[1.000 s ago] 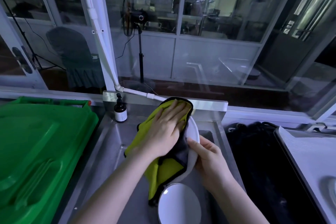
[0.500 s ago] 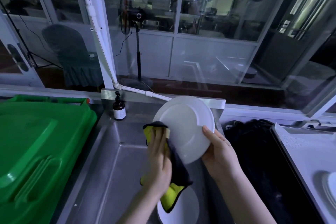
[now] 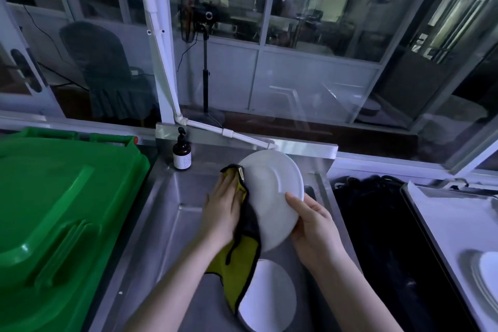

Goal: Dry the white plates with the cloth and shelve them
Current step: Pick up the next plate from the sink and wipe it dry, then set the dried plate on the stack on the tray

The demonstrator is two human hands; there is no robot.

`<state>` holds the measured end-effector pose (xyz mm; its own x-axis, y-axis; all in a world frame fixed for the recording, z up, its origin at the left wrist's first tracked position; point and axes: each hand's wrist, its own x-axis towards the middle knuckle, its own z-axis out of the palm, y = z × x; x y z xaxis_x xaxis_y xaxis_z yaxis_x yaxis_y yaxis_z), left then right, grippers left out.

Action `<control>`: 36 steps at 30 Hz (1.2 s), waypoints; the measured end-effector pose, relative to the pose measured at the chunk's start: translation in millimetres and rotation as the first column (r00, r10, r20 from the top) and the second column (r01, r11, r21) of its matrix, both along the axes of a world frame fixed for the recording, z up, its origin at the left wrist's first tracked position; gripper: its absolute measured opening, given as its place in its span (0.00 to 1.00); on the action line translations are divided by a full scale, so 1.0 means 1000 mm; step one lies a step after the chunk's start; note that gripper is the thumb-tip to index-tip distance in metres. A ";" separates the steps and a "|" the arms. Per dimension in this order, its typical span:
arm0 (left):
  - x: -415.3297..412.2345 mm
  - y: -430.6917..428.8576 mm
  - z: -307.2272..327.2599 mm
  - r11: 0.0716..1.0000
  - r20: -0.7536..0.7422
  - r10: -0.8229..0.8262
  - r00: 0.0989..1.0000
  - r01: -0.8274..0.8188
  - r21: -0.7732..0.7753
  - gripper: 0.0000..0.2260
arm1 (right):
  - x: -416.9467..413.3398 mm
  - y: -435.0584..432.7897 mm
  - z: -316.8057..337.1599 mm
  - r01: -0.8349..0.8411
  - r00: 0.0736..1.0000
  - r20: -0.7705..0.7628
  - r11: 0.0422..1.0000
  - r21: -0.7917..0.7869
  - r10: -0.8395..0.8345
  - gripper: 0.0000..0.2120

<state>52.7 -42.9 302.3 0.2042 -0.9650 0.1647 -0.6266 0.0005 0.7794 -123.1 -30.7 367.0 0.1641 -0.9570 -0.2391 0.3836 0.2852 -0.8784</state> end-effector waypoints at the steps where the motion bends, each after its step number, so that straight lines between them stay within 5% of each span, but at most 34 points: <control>1: 0.007 0.002 -0.001 0.999 -0.058 0.028 0.998 -0.027 0.024 0.19 | 0.003 0.002 -0.001 0.016 1.000 -0.007 1.000 0.004 -0.016 0.22; 3: 0.025 0.004 -0.002 0.983 -0.076 0.162 0.984 -0.153 0.105 0.14 | 0.007 0.004 -0.003 0.024 0.999 -0.023 1.000 -0.005 -0.024 0.26; 9: 0.062 0.017 0.001 0.937 -0.164 0.347 0.923 -0.334 0.104 0.01 | 0.024 0.007 0.002 -0.059 0.967 -0.256 0.982 -0.181 0.011 0.07; 13: 0.071 0.015 0.011 0.949 -0.404 0.314 0.859 -0.291 0.119 0.10 | 0.039 0.009 0.000 -0.247 0.714 -0.693 0.891 -0.382 -0.099 0.11; 15: 0.074 0.012 0.017 0.948 -0.607 0.317 0.729 -0.221 0.229 0.10 | 0.044 0.012 -0.004 -0.385 0.525 -0.835 0.830 -0.404 -0.163 0.10; 19: 0.082 0.020 0.020 0.910 -0.799 0.363 0.478 -0.001 0.414 0.20 | 0.050 0.027 -0.009 -0.592 0.355 -0.881 0.654 -0.471 -0.314 0.14; 22: 0.086 0.028 0.010 0.908 -0.773 0.358 0.524 -0.003 0.418 0.12 | 0.047 0.030 -0.015 -0.787 0.241 -0.862 0.430 -0.442 -0.446 0.17; 24: 0.081 0.031 0.004 0.920 -0.756 0.339 0.559 -0.029 0.391 0.04 | 0.041 0.028 -0.021 -0.848 0.187 -0.846 0.353 -0.396 -0.499 0.20; 26: 0.074 0.035 0.006 0.920 -0.774 0.352 0.527 -0.044 0.388 0.07 | 0.036 0.026 -0.024 -0.877 0.166 -0.855 0.322 -0.356 -0.492 0.21; 28: 0.068 0.036 0.007 0.917 -0.773 0.368 0.517 -0.066 0.393 0.09 | 0.030 0.024 -0.025 -0.874 0.143 -0.898 0.372 -0.312 -0.416 0.22; 31: 0.058 0.041 0.007 0.918 -0.755 0.363 0.545 -0.074 0.389 0.08 | 0.008 0.022 -0.019 -0.770 0.117 -0.985 0.614 -0.172 -0.129 0.32; 33: 0.048 0.046 0.009 0.929 -0.765 0.344 0.545 -0.077 0.363 0.07 | -0.015 0.023 -0.012 -0.636 0.221 -0.975 0.759 -0.137 0.009 0.38; 36: 0.025 0.049 0.004 0.947 -0.751 0.313 0.581 -0.127 0.297 0.10 | -0.056 0.028 -0.009 -0.248 0.451 -0.889 0.947 -0.206 -0.075 0.33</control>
